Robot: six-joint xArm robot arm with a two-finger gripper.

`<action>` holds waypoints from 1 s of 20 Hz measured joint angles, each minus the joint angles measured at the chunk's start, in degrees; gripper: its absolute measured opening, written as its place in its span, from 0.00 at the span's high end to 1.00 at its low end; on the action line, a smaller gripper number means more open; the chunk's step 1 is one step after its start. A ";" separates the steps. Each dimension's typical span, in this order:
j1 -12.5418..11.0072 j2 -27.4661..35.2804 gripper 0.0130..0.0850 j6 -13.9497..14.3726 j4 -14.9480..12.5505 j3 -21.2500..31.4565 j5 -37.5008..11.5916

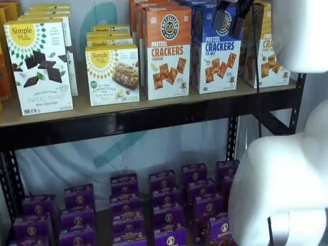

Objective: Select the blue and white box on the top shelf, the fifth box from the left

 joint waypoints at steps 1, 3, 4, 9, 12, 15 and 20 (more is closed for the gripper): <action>-0.17 0.00 0.00 -0.02 0.35 -0.01 0.14; -0.57 -0.07 0.00 -0.05 0.98 -0.14 0.57; -0.64 -0.08 0.00 -0.05 1.11 -0.25 0.80; -0.87 -0.39 0.00 0.07 1.58 -0.41 1.45; -1.86 -0.55 0.00 0.18 3.56 -0.75 1.59; -3.83 -0.62 0.00 0.59 7.69 -1.59 1.20; -5.76 -1.88 0.00 1.59 12.94 -1.33 -3.95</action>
